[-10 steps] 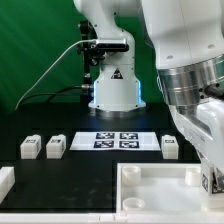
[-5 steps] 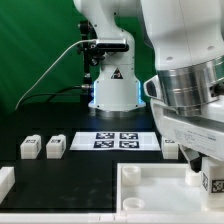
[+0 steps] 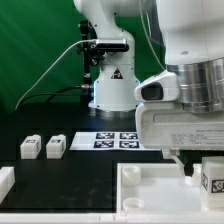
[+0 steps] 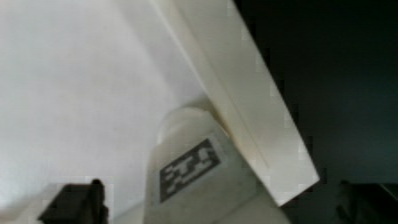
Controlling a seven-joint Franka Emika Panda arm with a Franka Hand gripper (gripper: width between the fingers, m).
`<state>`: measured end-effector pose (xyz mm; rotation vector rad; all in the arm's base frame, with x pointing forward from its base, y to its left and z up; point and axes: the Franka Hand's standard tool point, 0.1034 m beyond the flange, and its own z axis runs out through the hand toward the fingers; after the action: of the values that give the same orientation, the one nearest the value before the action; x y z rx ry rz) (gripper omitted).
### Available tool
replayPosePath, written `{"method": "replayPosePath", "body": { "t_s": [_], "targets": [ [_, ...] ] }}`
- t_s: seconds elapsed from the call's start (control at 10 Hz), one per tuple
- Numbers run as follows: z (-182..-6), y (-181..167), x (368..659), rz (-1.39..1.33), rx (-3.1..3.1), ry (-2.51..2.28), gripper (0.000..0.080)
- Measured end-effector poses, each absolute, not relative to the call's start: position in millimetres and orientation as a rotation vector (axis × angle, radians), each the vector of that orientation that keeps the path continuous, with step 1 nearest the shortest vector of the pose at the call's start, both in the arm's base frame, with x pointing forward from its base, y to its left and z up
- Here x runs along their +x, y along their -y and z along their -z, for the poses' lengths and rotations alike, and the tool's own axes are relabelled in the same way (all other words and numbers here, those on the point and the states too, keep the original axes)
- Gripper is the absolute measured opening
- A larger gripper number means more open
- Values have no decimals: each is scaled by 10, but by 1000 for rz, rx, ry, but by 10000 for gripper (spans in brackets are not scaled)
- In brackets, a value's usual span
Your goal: Assemble one leg
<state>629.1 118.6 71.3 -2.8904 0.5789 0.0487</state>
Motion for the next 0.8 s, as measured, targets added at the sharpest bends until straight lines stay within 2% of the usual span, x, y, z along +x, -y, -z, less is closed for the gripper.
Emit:
{"method": "replayPosePath", "body": {
  "t_s": [0.1, 0.2, 0.4, 0.6, 0.8],
  "targets": [
    [-712, -1204, 6282, -12, -2992, -214, 648],
    [-719, -1217, 6289, 5, -3012, -52, 648],
    [-714, -1222, 6285, -9, -2991, -220, 636],
    [-709, -1229, 6276, -38, -2947, -548, 299],
    [-706, -1200, 6296, -68, -2847, -900, 299]
  ]
}}
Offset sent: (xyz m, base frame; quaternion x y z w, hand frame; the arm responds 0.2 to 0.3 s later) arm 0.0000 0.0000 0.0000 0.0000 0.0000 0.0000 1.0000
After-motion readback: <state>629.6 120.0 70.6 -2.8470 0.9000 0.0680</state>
